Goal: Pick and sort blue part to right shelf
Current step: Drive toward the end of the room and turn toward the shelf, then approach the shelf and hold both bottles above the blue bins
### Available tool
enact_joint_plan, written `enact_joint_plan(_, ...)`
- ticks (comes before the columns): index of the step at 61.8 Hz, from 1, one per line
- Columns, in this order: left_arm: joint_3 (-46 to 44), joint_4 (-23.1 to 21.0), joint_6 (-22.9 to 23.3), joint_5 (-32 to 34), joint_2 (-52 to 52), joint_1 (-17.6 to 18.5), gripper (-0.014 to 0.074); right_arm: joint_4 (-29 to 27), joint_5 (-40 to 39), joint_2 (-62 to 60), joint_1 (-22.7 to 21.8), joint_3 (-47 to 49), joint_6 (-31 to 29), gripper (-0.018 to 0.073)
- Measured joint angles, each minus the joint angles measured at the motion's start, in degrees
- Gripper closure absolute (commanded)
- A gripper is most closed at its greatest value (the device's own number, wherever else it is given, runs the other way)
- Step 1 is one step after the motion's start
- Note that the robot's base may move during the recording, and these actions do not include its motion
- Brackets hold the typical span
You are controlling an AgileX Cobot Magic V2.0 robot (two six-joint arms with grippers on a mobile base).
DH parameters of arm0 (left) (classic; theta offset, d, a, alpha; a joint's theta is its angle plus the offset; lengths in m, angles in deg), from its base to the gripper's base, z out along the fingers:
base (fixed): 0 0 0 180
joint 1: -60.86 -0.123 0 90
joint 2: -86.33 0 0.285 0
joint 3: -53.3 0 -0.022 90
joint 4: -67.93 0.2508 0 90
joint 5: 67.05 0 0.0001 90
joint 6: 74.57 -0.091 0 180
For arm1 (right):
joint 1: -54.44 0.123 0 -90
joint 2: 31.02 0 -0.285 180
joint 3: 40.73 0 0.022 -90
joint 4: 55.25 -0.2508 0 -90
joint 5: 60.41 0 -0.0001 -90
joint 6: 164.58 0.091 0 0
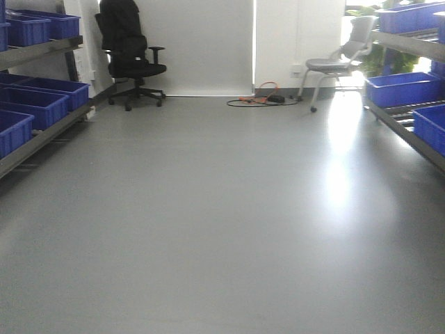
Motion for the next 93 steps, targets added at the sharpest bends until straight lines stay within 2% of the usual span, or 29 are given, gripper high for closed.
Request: enact_joint_plan(93,0.0,0.0,0.0,0.0,0.0,0.0,0.021,0.0,0.0,0.0,0.0,0.0,0.0,0.0145)
